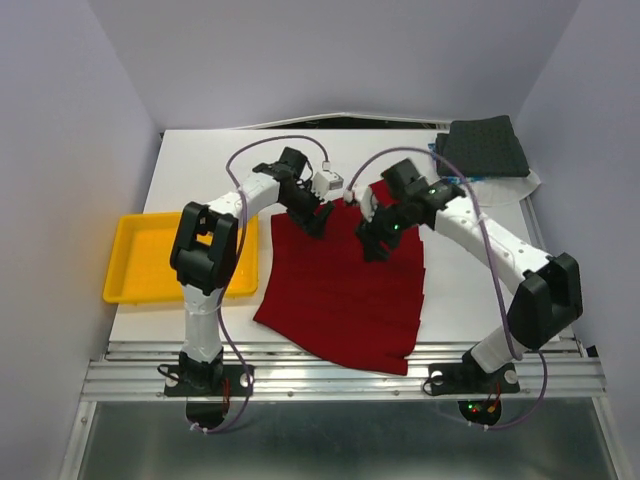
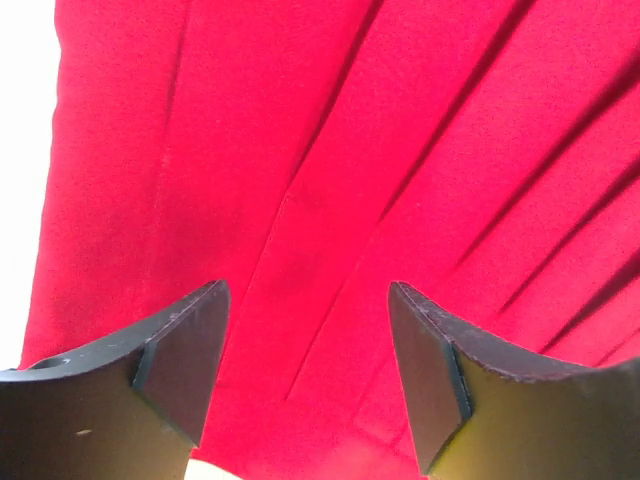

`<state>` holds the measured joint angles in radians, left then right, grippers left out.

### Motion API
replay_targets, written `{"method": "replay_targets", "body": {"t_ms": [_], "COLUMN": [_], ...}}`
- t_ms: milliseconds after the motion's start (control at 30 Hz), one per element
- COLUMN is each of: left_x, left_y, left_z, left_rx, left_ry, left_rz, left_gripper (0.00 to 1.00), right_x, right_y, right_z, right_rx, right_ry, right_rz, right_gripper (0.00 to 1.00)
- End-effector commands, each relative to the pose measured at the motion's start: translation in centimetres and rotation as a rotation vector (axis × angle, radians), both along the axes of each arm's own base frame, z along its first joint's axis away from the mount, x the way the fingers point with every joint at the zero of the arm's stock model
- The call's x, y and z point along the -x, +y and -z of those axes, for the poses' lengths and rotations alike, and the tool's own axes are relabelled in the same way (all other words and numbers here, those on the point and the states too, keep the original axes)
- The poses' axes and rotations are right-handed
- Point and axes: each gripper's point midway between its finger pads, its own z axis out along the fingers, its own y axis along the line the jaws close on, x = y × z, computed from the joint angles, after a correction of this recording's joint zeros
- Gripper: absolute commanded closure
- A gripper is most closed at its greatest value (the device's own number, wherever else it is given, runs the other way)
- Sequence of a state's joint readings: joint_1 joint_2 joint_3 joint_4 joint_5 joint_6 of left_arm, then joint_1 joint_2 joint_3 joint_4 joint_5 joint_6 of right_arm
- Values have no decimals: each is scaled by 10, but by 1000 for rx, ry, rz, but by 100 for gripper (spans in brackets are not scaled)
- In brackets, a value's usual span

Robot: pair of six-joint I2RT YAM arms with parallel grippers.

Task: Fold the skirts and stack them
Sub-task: Fold the skirt

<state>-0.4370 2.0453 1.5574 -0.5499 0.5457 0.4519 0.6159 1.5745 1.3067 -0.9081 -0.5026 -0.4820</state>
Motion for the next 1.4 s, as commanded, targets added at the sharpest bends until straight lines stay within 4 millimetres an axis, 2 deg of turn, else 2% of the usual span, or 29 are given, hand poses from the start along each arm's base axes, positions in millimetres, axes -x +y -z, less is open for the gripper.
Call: {"method": "replay_targets", "body": {"t_ms": [0, 33, 67, 100, 167, 200, 233, 300, 367, 400, 433, 467, 533, 567, 667, 733, 767, 800, 967, 1033, 1067, 1100, 1167, 1267, 1300, 1333, 1367], "left_x": [-26, -30, -34, -40, -47, -53, -56, -65, -70, -72, -74, -76, -78, -78, -74, -75, -75, -78, -87, -91, -90, -88, -82, -77, -78, -77, -77], "left_y": [5, 7, 10, 11, 15, 17, 19, 24, 32, 34, 37, 42, 46, 50, 58, 63, 66, 69, 88, 91, 92, 92, 89, 89, 92, 93, 95], "left_z": [-83, -85, -87, -91, -93, -94, -93, -94, -91, -91, -90, -89, -85, -82, -70, -66, -63, -60, -39, -31, -25, -22, -15, 0, 5, 15, 19], "left_rx": [48, 39, 26, 25, 21, 16, 13, 15, 14, 14, 12, 13, 25, 22, 24, 11, 2, -9, -93, -110, -119, -121, -116, -121, -137, -146, -156], "left_ry": [-200, -212, -230, -246, -259, -267, -268, -280, -278, -281, -280, -277, -264, -257, -221, -219, -218, -219, -186, -179, -161, -156, -123, -88, -83, -66, -61], "left_rz": [31, 29, 25, 20, 6, -5, -14, -36, -61, -67, -74, -86, -99, -108, -117, -122, -124, -126, -136, -121, -113, -98, -75, -63, -69, -78, -86], "left_gripper": [23, 23, 23, 23, 23, 23, 23, 23, 23, 23, 23, 23, 23, 23, 23, 22, 21, 20, 20, 20, 20, 20, 20, 20, 21, 26, 30], "right_x": [-115, -134, -157, -179, -210, -228, -243, -270, -285, -296, -300, -306, -320, -324, -325, -322, -319, -313, -290, -281, -278, -275, -270, -269, -270, -273, -276], "right_y": [-45, -53, -59, -72, -78, -83, -78, -77, -76, -74, -72, -72, -69, -68, -69, -71, -72, -75, -83, -83, -82, -82, -83, -86, -87, -87, -87], "right_z": [-46, -48, -62, -48, -50, -58, -46, -37, -29, -19, -24, -8, 9, 6, 44, 60, 68, 86, 129, 141, 143, 147, 152, 154, 156, 154, 154], "right_rx": [-25, -11, -6, 27, 25, 16, 19, 16, 14, 20, 14, 24, 27, 24, 32, 55, 66, 87, 134, 135, 129, 130, 134, 149, 157, 158, 162], "right_ry": [-301, -332, -391, -391, -443, -485, -496, -539, -555, -567, -591, -577, -597, -617, -571, -569, -561, -540, -454, -412, -398, -386, -357, -361, -359, -369, -373], "right_rz": [174, 193, 219, 239, 260, 274, 250, 232, 216, 186, 181, 180, 169, 163, 111, 62, 41, 5, -75, -101, -113, -123, -129, -149, -149, -146, -142], "right_gripper": [35, 35, 34, 33, 29, 24, 22, 13, 5, 3, 1, 0, 0, 0, 0, 0, 0, 0, 2, 9, 24, 31, 42, 49, 55, 63, 68]}}
